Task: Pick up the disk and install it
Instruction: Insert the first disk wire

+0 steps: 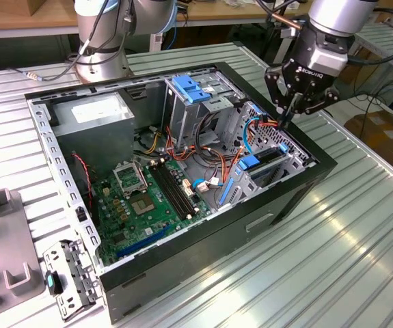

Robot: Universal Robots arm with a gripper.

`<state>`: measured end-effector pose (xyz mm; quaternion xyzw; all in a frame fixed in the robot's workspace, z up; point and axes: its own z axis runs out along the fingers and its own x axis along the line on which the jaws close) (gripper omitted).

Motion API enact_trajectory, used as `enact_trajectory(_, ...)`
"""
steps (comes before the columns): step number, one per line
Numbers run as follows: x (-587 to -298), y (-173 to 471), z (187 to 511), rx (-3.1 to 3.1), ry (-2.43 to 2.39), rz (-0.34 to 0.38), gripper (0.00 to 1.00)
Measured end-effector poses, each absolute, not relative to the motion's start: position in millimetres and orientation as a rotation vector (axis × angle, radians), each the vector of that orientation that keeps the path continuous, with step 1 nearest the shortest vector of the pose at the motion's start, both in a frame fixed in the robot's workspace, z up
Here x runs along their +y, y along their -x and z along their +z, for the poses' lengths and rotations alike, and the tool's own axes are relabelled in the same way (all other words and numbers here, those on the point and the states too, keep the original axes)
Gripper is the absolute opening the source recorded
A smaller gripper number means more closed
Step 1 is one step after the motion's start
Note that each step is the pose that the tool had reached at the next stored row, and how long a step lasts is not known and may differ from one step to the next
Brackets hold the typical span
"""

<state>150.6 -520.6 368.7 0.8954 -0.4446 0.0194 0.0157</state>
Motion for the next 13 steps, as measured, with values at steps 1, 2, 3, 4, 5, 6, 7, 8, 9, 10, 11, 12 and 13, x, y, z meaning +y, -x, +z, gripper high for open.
enact_trajectory(1, -520.6, -150.6, 368.7, -1.403, -2.775, 0.060, 0.17)
enact_trajectory(2, -520.6, -150.6, 368.6, -1.426, -2.763, 0.060, 0.17)
enact_trajectory(3, -520.6, -150.6, 368.6, -1.472, -2.738, 0.059, 0.17)
enact_trajectory(4, -520.6, -150.6, 368.6, -1.500, -2.722, 0.058, 0.17)
enact_trajectory(5, -520.6, -150.6, 368.6, -1.520, -2.711, 0.058, 0.17)
enact_trajectory(6, -520.6, -150.6, 368.6, -1.546, -2.695, 0.057, 0.17)
enact_trajectory(7, -520.6, -150.6, 368.6, -1.576, -2.677, 0.057, 0.17)
enact_trajectory(8, -520.6, -150.6, 368.6, -1.589, -2.670, 0.056, 0.17)
enact_trajectory(9, -520.6, -150.5, 368.6, -1.600, -2.663, 0.056, 0.17)
enact_trajectory(10, -520.6, -150.5, 368.5, -1.613, -2.655, 0.056, 0.17)
enact_trajectory(11, -520.6, -150.4, 368.5, -1.625, -2.647, 0.056, 0.17)
enact_trajectory(12, -520.6, -150.4, 368.5, -1.637, -2.640, 0.055, 0.17)
enact_trajectory(13, -520.6, -150.3, 368.5, -1.651, -2.631, 0.055, 0.17)
